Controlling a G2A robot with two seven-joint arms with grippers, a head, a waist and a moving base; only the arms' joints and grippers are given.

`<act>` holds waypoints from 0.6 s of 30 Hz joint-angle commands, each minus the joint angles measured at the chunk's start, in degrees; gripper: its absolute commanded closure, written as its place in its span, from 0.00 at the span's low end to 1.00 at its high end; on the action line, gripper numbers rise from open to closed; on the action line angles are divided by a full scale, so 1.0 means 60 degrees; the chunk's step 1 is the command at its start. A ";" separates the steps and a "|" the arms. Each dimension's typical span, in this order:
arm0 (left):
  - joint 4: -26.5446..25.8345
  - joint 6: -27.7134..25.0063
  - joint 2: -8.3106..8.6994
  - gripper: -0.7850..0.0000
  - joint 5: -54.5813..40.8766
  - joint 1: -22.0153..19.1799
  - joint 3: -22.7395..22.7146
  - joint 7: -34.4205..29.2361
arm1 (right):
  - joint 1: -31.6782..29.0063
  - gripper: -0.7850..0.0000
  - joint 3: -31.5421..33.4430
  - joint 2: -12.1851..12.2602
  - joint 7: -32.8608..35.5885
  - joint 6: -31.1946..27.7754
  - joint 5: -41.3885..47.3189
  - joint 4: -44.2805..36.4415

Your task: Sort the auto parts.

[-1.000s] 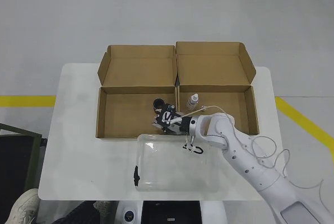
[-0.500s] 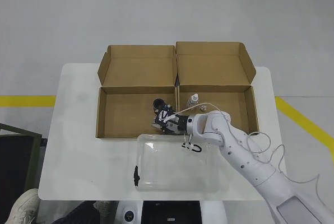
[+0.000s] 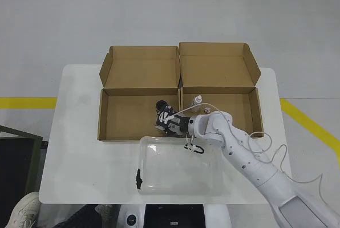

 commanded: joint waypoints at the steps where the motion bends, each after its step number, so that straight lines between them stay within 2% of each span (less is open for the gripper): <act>1: 0.0000 0.0000 0.0000 0.00 0.0000 0.0000 0.0000 0.0000 | -0.0005 0.70 0.0007 -0.0008 0.0023 -0.0011 -0.0014 0.0003; 11: 0.0000 0.0000 0.0000 0.00 0.0000 0.0000 0.0000 0.0000 | -0.0070 0.62 0.0099 -0.0028 0.0140 -0.0082 -0.0127 -0.0073; 18: 0.0000 0.0000 0.0000 0.00 0.0000 0.0000 0.0000 0.0000 | -0.0268 0.59 0.0335 0.0036 0.0128 -0.0213 -0.0187 -0.0612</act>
